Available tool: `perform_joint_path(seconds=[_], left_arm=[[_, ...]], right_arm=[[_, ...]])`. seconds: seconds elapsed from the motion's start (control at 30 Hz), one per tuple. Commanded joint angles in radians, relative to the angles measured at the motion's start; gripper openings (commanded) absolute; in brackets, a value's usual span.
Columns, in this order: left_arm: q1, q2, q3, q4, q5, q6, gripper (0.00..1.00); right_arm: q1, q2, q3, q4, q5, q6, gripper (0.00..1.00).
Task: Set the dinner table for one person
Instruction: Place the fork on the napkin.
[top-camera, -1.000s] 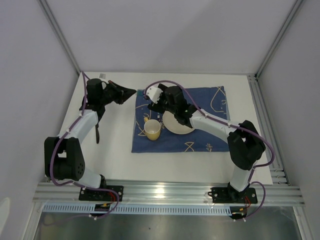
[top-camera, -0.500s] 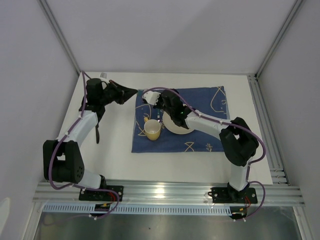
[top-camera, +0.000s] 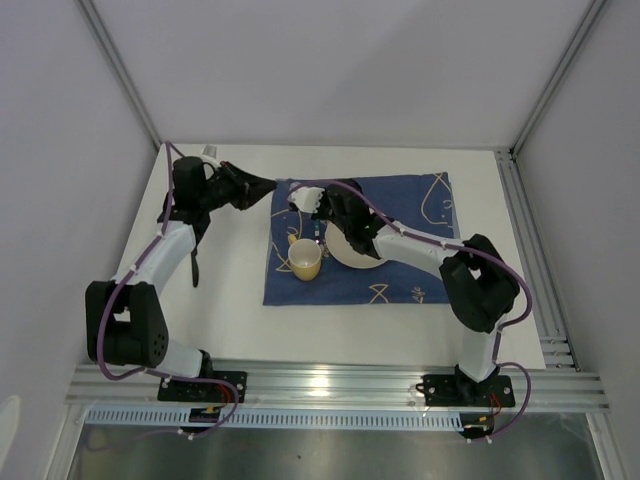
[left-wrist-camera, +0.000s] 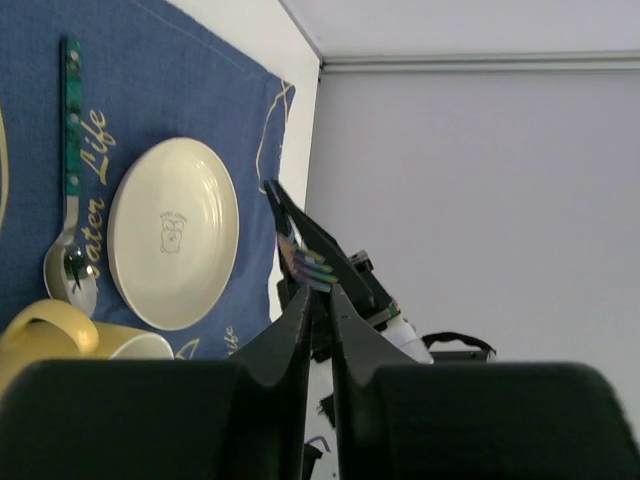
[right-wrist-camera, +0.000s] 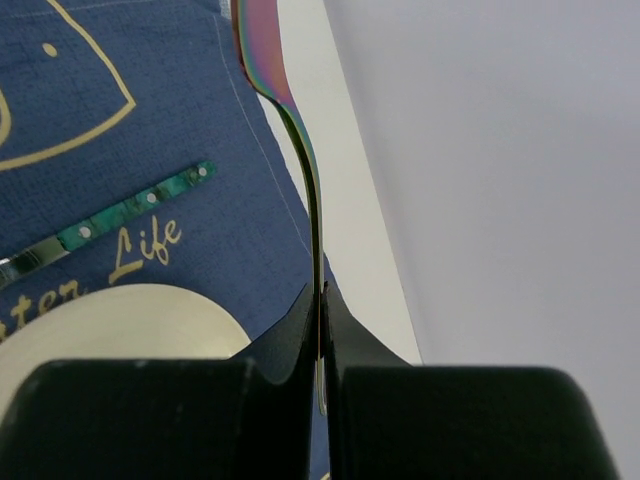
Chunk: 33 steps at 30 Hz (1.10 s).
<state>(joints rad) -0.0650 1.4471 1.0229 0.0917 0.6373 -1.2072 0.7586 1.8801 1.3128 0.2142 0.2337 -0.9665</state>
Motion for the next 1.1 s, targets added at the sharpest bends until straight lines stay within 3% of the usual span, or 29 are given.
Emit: perform_joint_path(seconds=[0.0, 0.07, 0.27, 0.47, 0.67, 1.07], left_arm=[[-0.009, 0.009, 0.049, -0.058, 0.085, 0.040, 0.16], [-0.007, 0.010, 0.049, -0.050, 0.099, 0.043, 0.27], [0.016, 0.007, 0.029, -0.030, 0.127, 0.063, 0.35], [0.025, 0.019, -0.018, 0.078, 0.177, 0.026, 0.36], [0.027, 0.033, -0.049, 0.158, 0.203, -0.017, 0.36], [0.028, 0.010, -0.135, 0.253, 0.199, -0.025, 0.35]], right_arm=[[-0.039, -0.091, -0.021, 0.079, -0.040, -0.041, 0.00], [-0.068, -0.125, -0.052, 0.077, -0.088, -0.070, 0.00], [-0.146, -0.228, -0.136, -0.007, -0.224, -0.169, 0.00], [-0.274, -0.341, -0.237, -0.087, -0.378, -0.250, 0.00], [-0.386, -0.433, -0.363, -0.088, -0.430, -0.250, 0.00], [-0.449, -0.357, -0.573, 0.158, -0.438, -0.322, 0.00]])
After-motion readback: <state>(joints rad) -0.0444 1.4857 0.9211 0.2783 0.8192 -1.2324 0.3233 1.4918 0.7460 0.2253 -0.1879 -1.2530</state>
